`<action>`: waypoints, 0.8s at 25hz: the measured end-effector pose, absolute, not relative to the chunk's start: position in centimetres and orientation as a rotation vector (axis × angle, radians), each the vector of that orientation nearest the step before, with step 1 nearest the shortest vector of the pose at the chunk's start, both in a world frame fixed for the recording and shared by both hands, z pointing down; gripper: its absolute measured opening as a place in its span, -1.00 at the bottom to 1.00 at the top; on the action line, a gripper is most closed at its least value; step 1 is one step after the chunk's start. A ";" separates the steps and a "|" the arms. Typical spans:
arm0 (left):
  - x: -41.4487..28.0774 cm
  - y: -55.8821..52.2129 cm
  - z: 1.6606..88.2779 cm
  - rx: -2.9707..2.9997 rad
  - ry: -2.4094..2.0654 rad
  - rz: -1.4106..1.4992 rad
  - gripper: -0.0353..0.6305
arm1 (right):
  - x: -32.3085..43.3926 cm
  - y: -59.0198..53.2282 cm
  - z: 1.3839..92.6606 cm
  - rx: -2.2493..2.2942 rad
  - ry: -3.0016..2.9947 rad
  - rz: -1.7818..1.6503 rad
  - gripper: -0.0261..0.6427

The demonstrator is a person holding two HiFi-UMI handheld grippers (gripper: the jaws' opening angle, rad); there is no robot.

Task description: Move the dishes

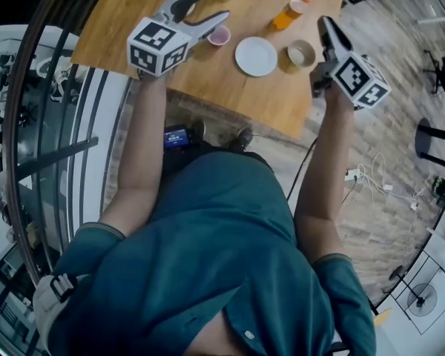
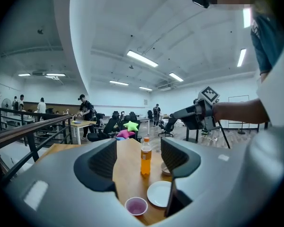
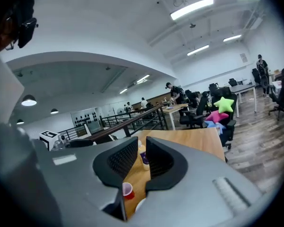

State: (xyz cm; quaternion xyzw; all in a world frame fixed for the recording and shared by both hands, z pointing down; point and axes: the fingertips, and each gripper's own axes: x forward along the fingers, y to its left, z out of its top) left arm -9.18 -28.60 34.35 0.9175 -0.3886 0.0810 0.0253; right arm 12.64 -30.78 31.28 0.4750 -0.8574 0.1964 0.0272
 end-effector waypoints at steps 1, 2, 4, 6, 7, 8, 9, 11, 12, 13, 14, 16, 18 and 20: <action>-9.0 -28.6 33.8 2.847 -1.191 0.246 -0.03 | 12.0 -30.3 30.1 1.454 -2.677 0.581 -0.81; -8.8 -28.5 33.2 2.858 -1.180 0.241 -0.03 | 11.3 -29.8 29.1 1.443 -2.705 0.555 -0.81; -8.7 -28.1 32.4 2.877 -1.159 0.226 -0.03 | 9.9 -28.6 27.4 1.419 -2.753 0.502 -0.81; -8.6 -27.6 31.5 2.893 -1.137 0.204 -0.03 | 8.6 -27.4 26.0 1.395 -2.791 0.448 -0.81; -8.5 -27.4 31.0 2.901 -1.124 0.190 -0.03 | 8.0 -26.9 25.2 1.385 -2.808 0.420 -0.81; -8.4 -27.2 30.6 2.909 -1.110 0.175 -0.03 | 7.5 -26.4 24.5 1.375 -2.826 0.394 -0.81; -8.3 -27.0 30.1 2.916 -1.094 0.155 -0.03 | 7.0 -25.8 23.7 1.365 -2.846 0.371 -0.81; -8.3 -26.6 28.9 2.922 -1.056 0.094 -0.03 | 5.9 -24.8 22.1 1.345 -2.894 0.337 -0.81; -8.3 -26.5 28.3 2.922 -1.034 0.054 -0.03 | 5.5 -24.5 21.3 1.337 -2.916 0.321 -0.81; -8.4 -26.5 27.7 2.921 -1.015 0.018 -0.05 | 5.1 -24.2 20.5 1.333 -2.935 0.304 -0.81; -8.3 -26.5 27.2 2.923 -1.001 -0.005 -0.07 | 4.9 -24.0 19.8 1.330 -2.949 0.285 -0.81; -7.9 -26.7 26.4 2.939 -0.985 -0.012 -0.07 | 4.7 -23.8 19.0 1.329 -2.953 0.256 -0.81; -7.4 -26.6 25.9 2.959 -0.973 -0.008 -0.07 | 4.6 -23.8 19.0 1.338 -2.919 0.242 -0.81; -7.2 -26.2 25.7 2.980 -0.963 0.000 -0.07 | 4.5 -23.5 19.7 1.356 -2.874 0.222 -0.81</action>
